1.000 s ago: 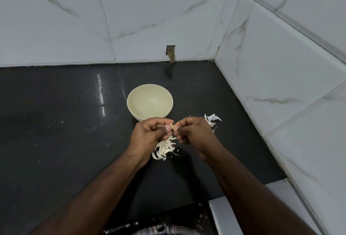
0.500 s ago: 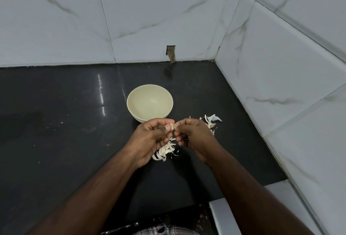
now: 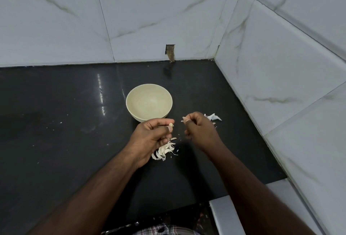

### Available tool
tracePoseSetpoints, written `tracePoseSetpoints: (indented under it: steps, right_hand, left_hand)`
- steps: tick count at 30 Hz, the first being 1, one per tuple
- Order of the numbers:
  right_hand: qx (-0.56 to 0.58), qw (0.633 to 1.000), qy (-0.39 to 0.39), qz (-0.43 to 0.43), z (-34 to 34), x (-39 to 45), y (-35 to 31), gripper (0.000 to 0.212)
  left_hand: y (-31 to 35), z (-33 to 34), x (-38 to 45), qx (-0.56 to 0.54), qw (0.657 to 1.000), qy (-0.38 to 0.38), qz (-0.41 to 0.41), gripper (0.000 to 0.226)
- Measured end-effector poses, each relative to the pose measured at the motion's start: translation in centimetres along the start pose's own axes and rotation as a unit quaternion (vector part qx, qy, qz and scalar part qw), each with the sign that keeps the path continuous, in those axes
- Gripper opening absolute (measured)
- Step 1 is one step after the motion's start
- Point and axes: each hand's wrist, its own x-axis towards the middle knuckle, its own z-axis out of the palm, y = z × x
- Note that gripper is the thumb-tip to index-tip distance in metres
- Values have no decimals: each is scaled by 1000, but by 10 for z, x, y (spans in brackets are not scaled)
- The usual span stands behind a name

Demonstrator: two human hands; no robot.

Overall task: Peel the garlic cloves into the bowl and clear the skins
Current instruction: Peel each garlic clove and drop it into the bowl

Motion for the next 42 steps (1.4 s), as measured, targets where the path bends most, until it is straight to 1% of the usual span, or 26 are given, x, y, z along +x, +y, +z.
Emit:
tracePoseSetpoints:
  steps: [2, 6, 8, 10, 12, 13, 15, 17, 19, 23, 27, 32, 36, 39, 42]
  right_hand:
    - [-20, 999, 27, -8, -12, 4, 0, 13]
    - [-166, 981, 80, -56, -31, 8, 7, 8]
    - [-206, 974, 71, -56, -34, 11, 12, 8]
    - [-245, 968, 38, -45, -35, 12, 15, 22]
    - [-268, 961, 20, -61, -33, 11, 15, 32]
    - [-267, 960, 21, -78, -31, 9, 13, 32]
    - [-207, 973, 14, -105, -26, 3, 6, 21]
    - [-141, 983, -42, -107, -19, -1, -1, 12]
    - [-141, 981, -78, -112, -12, -4, -2, 8]
    - [-146, 979, -89, -109, -5, -2, 3, 13]
    - [-131, 980, -93, -114, -2, -3, 4, 14]
    - [-66, 987, -108, -102, 0, -4, 4, 20]
    - [9, 989, -122, -81, -2, -7, 0, 20]
    - [67, 988, -131, -56, -3, -10, -4, 17]
    - [54, 990, -118, -58, -4, -10, -4, 13]
  left_hand:
    - [0, -1, 0, 8, 1000, 6, -2, 18]
    - [-1, -1, 0, 34, 999, 11, 2, 12]
    - [-2, -1, 0, 45, 999, 14, 10, 12]
    - [-3, 0, 1, 52, 998, 17, 18, 13]
    - [-4, 1, 1, 62, 997, 25, 28, 13]
    - [-4, 2, 1, 70, 996, 29, 36, 14]
    - [-4, 3, 1, 85, 994, 35, 52, 15]
    - [-4, 3, 1, 96, 993, 39, 64, 18]
    - [-4, 4, 2, 111, 990, 46, 70, 17]
    - [-3, 2, 1, 135, 986, 48, 79, 12]
    - [-1, 2, -2, 109, 990, 33, 78, 10]
    - [1, 2, -4, 71, 995, 23, 65, 9]
    - [0, 1, -4, 39, 998, 19, 47, 12]
    - [0, -1, -3, 21, 999, 13, 48, 12]
    - [-1, -1, -3, 33, 997, 15, 61, 15]
